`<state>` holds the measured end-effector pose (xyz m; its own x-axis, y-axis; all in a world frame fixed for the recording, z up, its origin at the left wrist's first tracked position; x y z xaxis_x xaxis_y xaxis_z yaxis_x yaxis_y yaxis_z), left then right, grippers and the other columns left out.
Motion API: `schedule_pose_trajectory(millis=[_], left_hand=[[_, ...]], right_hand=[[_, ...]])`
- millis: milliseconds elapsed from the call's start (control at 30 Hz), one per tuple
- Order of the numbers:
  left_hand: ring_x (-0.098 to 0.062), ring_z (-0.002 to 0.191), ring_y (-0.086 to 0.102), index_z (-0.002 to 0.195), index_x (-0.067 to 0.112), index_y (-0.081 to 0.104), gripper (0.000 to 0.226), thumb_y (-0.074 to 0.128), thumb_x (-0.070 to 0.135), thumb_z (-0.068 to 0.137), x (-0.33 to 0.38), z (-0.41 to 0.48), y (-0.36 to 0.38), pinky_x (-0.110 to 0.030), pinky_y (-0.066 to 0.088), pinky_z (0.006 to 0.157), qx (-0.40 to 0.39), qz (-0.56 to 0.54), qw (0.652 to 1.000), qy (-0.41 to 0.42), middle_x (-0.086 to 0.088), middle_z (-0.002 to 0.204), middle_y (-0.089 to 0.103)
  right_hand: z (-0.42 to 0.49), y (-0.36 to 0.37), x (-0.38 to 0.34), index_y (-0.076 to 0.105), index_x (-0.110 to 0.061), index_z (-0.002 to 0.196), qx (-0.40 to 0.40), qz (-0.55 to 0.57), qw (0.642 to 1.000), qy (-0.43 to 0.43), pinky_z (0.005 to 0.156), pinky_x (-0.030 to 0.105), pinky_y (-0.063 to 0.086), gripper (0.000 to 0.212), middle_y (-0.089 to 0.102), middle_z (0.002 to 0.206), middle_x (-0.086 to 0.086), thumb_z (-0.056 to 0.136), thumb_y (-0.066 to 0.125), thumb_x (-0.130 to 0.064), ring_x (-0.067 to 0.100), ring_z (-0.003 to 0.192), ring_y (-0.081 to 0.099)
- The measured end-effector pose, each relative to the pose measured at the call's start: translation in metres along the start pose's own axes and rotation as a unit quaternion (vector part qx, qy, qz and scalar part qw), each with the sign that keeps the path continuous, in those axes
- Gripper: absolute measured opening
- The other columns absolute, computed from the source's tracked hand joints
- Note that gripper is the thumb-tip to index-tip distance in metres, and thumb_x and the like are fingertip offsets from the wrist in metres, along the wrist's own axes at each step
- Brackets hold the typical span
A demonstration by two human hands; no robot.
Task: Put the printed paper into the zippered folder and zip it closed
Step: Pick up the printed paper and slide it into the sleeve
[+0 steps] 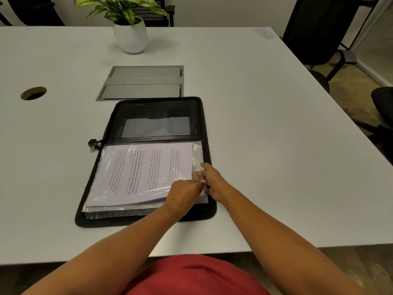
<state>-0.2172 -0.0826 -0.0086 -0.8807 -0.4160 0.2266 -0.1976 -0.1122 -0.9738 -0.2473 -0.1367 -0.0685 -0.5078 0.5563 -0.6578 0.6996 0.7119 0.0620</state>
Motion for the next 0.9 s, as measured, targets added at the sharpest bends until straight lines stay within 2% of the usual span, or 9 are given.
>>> schedule_pose_trajectory(millis=[100, 167, 200, 300, 367, 467, 667, 767, 900], left_hand=[[-0.027, 0.065, 0.071, 0.083, 0.008, 0.074, 0.015, 0.079, 0.014, 0.070, 0.004, -0.004, 0.000, -0.032, 0.058, 0.066, -0.007, 0.012, 0.999, 0.032, -0.011, 0.079, 0.074], [-0.016, 0.042, 0.064, 0.065, 0.015, 0.074, 0.022, 0.090, 0.019, 0.052, -0.002, -0.003, 0.003, -0.022, 0.055, 0.045, -0.026, 0.008, 1.000, 0.014, -0.001, 0.057, 0.070], [-0.015, 0.043, 0.063, 0.067, 0.016, 0.074, 0.020, 0.089, 0.019, 0.054, -0.004, -0.003, 0.005, -0.021, 0.054, 0.045, -0.036, 0.000, 0.999, 0.005, 0.000, 0.058, 0.070], [-0.026, 0.078, 0.069, 0.103, 0.014, 0.073, 0.022, 0.060, 0.024, 0.089, -0.008, 0.000, 0.004, -0.029, 0.054, 0.076, -0.016, -0.077, 0.997, -0.019, -0.009, 0.092, 0.074], [-0.024, 0.088, 0.067, 0.112, 0.018, 0.069, 0.028, 0.052, 0.031, 0.093, -0.016, -0.003, 0.000, -0.024, 0.046, 0.082, 0.002, -0.139, 0.989, -0.042, -0.008, 0.103, 0.072], [-0.021, 0.094, 0.067, 0.112, 0.019, 0.068, 0.030, 0.054, 0.035, 0.091, -0.024, -0.008, -0.010, -0.025, 0.047, 0.085, -0.003, -0.180, 0.983, -0.040, -0.005, 0.107, 0.072], [-0.017, 0.101, 0.064, 0.111, 0.016, 0.069, 0.030, 0.053, 0.034, 0.092, -0.085, -0.012, -0.028, -0.025, 0.045, 0.087, 0.020, -0.153, 0.984, -0.094, 0.000, 0.115, 0.069], [-0.019, 0.107, 0.061, 0.112, 0.016, 0.067, 0.030, 0.051, 0.032, 0.093, -0.120, -0.017, -0.032, -0.028, 0.044, 0.092, 0.024, -0.127, 0.982, -0.141, -0.001, 0.119, 0.066], [-0.022, 0.113, 0.058, 0.118, 0.014, 0.063, 0.032, 0.050, 0.031, 0.094, -0.154, -0.028, -0.033, -0.031, 0.043, 0.096, 0.013, -0.114, 0.977, -0.182, -0.004, 0.125, 0.062]], right_hand=[[0.004, -0.002, -0.001, 0.053, -0.010, 0.125, -0.001, -0.021, 1.000, -0.005, 0.062, 0.021, 0.040, 0.044, 0.063, 0.111, 0.008, 0.094, 0.043, -0.040, 0.012, 0.075, 0.053], [0.006, -0.004, -0.002, 0.054, -0.009, 0.123, 0.001, -0.038, 0.999, -0.010, 0.061, 0.021, 0.040, 0.042, 0.063, 0.102, 0.006, 0.092, 0.048, -0.038, 0.012, 0.074, 0.054], [0.007, -0.004, -0.001, 0.055, -0.009, 0.121, -0.001, -0.046, 0.999, -0.011, 0.062, 0.021, 0.041, 0.041, 0.063, 0.099, 0.005, 0.092, 0.049, -0.037, 0.012, 0.073, 0.054], [0.007, -0.002, -0.001, 0.060, -0.010, 0.111, -0.015, -0.081, 0.996, -0.017, 0.070, 0.025, 0.048, 0.032, 0.062, 0.095, 0.004, 0.091, 0.051, -0.034, 0.014, 0.076, 0.054], [0.008, -0.003, -0.002, 0.061, -0.010, 0.098, -0.010, -0.120, 0.992, -0.030, 0.062, 0.022, 0.044, 0.020, 0.060, 0.086, 0.003, 0.090, 0.053, -0.026, 0.013, 0.072, 0.052], [0.011, -0.007, -0.004, 0.060, -0.008, 0.083, 0.007, -0.163, 0.985, -0.060, 0.060, 0.020, 0.043, 0.007, 0.058, 0.077, 0.006, 0.086, 0.056, -0.014, 0.014, 0.067, 0.051], [0.012, -0.010, -0.008, 0.067, -0.002, 0.101, -0.005, -0.255, 0.962, -0.102, 0.080, 0.028, 0.052, 0.021, 0.062, 0.084, 0.004, 0.081, 0.068, -0.008, 0.018, 0.080, 0.058], [0.010, -0.016, -0.007, 0.065, 0.003, 0.099, -0.032, -0.251, 0.963, -0.089, 0.068, 0.020, 0.055, 0.022, 0.063, 0.085, 0.006, 0.079, 0.070, -0.002, 0.014, 0.074, 0.062], [0.006, -0.024, -0.001, 0.060, -0.006, 0.079, -0.061, -0.194, 0.977, -0.065, 0.059, 0.016, 0.056, 0.009, 0.063, 0.077, 0.008, 0.085, 0.062, 0.000, 0.013, 0.067, 0.063]])
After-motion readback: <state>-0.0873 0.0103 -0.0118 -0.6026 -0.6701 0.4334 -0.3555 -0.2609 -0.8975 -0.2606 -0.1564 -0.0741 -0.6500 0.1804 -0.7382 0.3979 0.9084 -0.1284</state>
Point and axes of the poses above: each hand's wrist, its own z-axis towards the middle knuckle, its own y-axis out of the palm, x = y × z, the point moved 10 cm from there along z, towards the middle knuckle
